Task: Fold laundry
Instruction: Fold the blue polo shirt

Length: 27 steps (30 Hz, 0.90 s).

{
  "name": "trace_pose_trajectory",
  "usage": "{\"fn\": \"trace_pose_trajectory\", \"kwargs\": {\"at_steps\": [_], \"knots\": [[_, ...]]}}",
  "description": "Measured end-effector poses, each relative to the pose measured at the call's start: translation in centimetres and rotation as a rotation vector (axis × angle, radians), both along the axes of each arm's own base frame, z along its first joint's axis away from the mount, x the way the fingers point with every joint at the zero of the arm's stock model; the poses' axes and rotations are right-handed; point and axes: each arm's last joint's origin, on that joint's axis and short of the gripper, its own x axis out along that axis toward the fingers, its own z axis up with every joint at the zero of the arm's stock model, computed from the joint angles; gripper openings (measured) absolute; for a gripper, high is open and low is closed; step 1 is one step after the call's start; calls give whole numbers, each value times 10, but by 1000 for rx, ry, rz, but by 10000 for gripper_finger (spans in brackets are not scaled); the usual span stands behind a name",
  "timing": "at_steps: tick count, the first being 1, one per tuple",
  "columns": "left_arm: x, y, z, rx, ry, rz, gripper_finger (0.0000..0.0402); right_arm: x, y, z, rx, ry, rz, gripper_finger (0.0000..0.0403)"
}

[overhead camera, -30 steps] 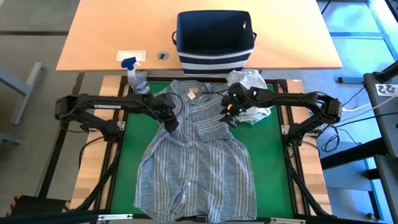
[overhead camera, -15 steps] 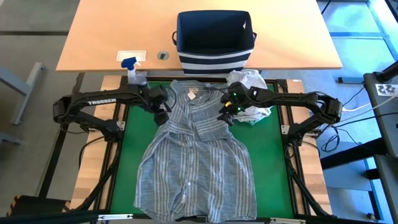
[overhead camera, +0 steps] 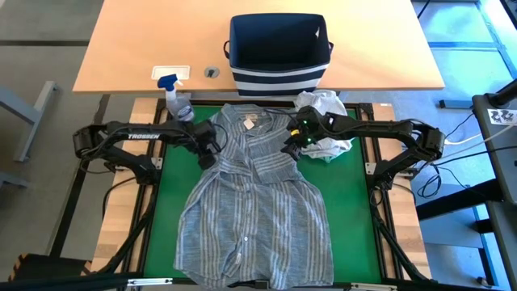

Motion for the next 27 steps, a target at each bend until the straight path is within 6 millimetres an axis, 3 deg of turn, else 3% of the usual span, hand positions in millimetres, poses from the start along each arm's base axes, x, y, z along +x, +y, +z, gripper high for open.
{"fn": "trace_pose_trajectory", "kwargs": {"at_steps": [7,16,23,27], "knots": [[13,5,20,29,-79,-57,166,0,0,0,11,1,-11,225],[21,15,22,92,-175,-67,163,0,0,0,6,3,-16,225],[33,21,-11,86,-106,-186,163,0,-1,0,-3,7,-27,225],[38,16,-16,70,-105,-356,162,0,-1,0,8,7,-33,225]]}}
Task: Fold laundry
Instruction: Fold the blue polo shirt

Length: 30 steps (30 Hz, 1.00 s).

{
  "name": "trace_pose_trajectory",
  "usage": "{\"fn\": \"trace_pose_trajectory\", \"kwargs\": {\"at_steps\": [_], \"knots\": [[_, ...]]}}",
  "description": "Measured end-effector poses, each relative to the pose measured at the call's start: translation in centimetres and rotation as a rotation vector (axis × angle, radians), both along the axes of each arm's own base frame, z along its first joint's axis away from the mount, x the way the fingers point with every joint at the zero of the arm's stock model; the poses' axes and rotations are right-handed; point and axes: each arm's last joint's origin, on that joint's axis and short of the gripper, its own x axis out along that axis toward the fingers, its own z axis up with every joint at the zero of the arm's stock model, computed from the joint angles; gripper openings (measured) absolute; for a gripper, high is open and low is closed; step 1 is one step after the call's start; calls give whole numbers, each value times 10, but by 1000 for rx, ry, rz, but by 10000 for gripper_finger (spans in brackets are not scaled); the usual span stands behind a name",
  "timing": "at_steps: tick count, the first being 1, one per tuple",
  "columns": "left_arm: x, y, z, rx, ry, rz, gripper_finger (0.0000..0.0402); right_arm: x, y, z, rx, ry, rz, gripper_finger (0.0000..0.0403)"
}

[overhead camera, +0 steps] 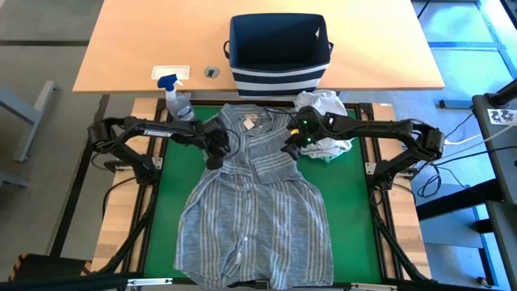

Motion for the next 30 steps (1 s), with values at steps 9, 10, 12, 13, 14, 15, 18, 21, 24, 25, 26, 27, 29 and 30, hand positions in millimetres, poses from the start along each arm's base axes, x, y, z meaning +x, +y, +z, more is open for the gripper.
{"fn": "trace_pose_trajectory", "kwargs": {"at_steps": [9,10,12,13,14,15,18,21,24,25,26,27,29,30], "knots": [[4,-6,4,99,17,-151,161,0,0,0,0,-2,0,225],[4,-6,4,86,8,-159,157,0,0,0,0,-2,0,225],[4,-6,4,71,0,-159,141,0,0,0,0,-2,0,225],[5,-6,4,65,-6,-154,130,0,0,0,0,-3,0,225],[5,-7,4,57,-12,-155,117,0,0,0,-1,-3,0,225],[5,-7,4,48,-14,-151,102,0,0,0,-4,-2,-4,225],[8,-5,12,43,-18,-132,52,0,0,0,-8,5,-14,225],[16,0,34,111,-81,-112,10,0,0,0,-7,5,-15,225],[27,12,58,218,-166,-58,7,0,0,0,-6,4,-15,225],[29,17,64,245,-198,-39,8,0,0,0,-6,5,-16,225],[31,22,69,266,-233,-23,7,0,0,0,-6,4,-16,225],[32,26,73,285,-262,-8,6,0,0,0,-6,5,-16,225],[33,35,75,308,-311,30,3,0,0,0,-6,5,-16,225],[32,38,76,313,-323,50,3,0,0,0,-6,5,-16,225]]}}
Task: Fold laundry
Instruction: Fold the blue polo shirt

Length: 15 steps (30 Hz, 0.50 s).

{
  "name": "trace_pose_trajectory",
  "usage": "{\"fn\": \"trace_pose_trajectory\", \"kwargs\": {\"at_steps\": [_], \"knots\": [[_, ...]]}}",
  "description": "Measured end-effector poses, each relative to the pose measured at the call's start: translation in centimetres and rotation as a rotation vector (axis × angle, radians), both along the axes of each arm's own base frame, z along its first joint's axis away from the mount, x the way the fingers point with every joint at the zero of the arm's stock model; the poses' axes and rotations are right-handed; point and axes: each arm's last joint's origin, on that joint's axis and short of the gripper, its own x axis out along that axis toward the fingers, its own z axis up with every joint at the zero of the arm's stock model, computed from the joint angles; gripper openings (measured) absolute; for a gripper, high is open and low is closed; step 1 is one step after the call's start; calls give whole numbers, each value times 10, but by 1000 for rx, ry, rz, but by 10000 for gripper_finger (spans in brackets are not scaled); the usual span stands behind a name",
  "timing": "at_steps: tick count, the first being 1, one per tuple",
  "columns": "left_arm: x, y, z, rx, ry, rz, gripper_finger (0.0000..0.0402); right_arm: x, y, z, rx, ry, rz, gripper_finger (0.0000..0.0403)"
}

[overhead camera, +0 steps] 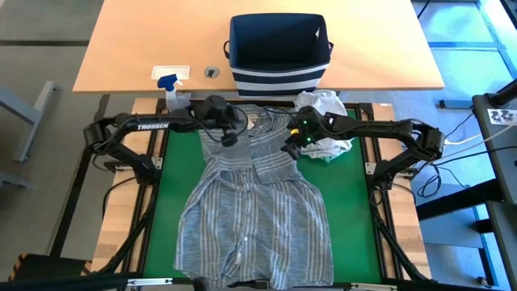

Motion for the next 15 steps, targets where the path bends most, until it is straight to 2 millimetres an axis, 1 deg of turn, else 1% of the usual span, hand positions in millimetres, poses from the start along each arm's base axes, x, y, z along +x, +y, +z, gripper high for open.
{"fn": "trace_pose_trajectory", "kwargs": {"at_steps": [2,4,8,10,13,15], "knots": [[0,4,-1,13,2,25,5,0,0,0,1,0,0,225],[0,4,-6,0,25,23,15,0,0,0,1,1,0,225],[6,-2,-17,-25,73,-15,53,0,0,0,1,1,0,225],[10,-7,-20,-8,92,-3,74,0,0,0,1,1,0,225],[13,-17,-17,92,154,76,102,0,0,0,2,2,0,225],[14,-27,-5,160,208,118,115,0,0,0,1,1,1,225]]}}
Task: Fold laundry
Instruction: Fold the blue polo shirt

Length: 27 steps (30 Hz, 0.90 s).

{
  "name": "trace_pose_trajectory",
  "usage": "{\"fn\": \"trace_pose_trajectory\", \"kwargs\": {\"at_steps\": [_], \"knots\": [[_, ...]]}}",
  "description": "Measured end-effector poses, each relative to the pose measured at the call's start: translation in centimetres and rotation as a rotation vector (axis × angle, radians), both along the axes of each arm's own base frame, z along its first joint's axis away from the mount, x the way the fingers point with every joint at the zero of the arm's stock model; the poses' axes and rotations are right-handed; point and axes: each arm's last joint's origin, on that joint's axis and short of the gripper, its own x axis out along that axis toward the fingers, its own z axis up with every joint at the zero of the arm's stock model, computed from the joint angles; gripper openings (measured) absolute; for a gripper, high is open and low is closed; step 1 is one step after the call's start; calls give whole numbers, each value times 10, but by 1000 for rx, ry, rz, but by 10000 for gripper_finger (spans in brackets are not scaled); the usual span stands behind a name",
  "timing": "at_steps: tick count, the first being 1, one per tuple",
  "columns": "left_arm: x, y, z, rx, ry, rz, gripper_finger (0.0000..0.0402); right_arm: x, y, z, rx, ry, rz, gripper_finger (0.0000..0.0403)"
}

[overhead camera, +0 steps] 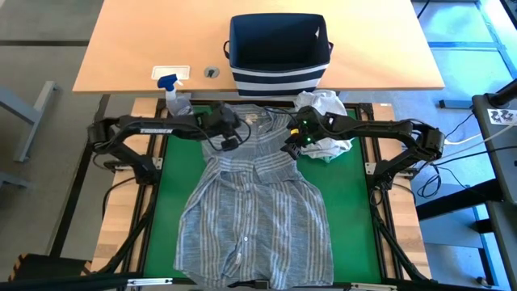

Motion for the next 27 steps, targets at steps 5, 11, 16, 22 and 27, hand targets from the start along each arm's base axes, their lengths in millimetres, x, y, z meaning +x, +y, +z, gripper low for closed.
{"fn": "trace_pose_trajectory", "kwargs": {"at_steps": [5,11,16,22,27], "knots": [[-7,-22,31,-83,37,-24,132,0,0,0,0,-1,0,225],[-36,-40,37,-397,31,4,131,2,7,0,66,-10,22,225],[-56,-57,26,-555,35,36,124,9,36,-2,86,26,108,225],[-61,-85,8,-638,86,5,122,12,82,-6,81,105,200,225],[-55,-117,6,-698,89,-56,122,11,118,-7,88,140,307,225]]}}
